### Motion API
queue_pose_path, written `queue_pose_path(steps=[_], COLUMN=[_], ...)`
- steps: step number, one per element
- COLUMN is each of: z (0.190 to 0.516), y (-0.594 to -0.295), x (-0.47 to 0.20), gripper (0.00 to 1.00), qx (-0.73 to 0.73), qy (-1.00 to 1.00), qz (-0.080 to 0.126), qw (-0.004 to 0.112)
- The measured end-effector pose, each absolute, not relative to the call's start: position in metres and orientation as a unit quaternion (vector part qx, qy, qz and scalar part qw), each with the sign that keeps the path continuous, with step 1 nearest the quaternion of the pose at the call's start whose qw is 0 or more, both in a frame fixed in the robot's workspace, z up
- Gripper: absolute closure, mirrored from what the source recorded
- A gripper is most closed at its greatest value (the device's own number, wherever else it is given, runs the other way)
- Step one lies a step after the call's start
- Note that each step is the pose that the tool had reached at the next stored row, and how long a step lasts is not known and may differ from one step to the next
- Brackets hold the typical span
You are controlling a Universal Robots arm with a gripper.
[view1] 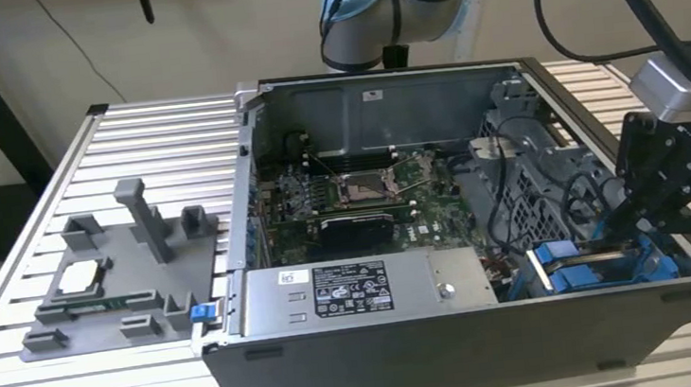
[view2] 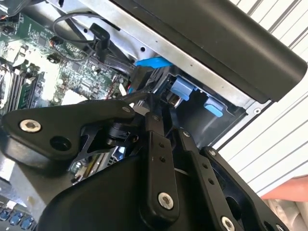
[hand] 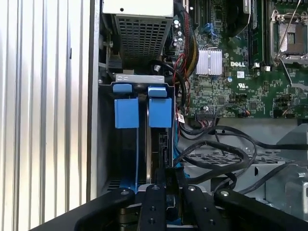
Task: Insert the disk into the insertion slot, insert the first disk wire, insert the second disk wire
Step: 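Insert the first disk wire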
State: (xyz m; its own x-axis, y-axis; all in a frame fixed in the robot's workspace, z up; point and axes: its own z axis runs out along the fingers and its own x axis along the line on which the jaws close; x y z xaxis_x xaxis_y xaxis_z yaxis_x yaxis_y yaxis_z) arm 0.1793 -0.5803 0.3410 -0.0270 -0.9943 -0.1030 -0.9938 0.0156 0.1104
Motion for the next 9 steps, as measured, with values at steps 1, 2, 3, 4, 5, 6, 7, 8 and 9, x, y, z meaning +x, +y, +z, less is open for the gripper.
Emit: queue_pose_path(steps=[1, 2, 3, 4, 5, 6, 7, 8, 9], z=[0.3409, 0.3408, 0.3407, 0.3406, 0.3404, 0.3402, 0.34, 0.3397, 0.3395], y=[-0.5803, -0.5803, -0.5803, -0.5803, -0.5803, -0.5803, -0.5803, -0.5803, -0.5803], x=[0.1793, 0.1793, 0.1793, 0.1793, 0.1793, 0.1793, 0.1793, 0.1794, 0.1794], gripper=[1.0, 1.0, 1.0, 1.0, 1.0, 1.0, 1.0, 1.0, 1.0], qx=[0.697, 0.697, 0.697, 0.697, 0.696, 0.696, 0.696, 0.695, 0.695], qy=[-0.713, -0.713, -0.713, -0.714, -0.714, -0.714, -0.714, -0.715, -0.715], qz=[-0.076, -0.076, -0.076, -0.076, -0.076, -0.076, -0.076, -0.076, -0.076], qw=[0.002, 0.002, 0.002, 0.002, 0.002, 0.002, 0.002, 0.002, 0.002])
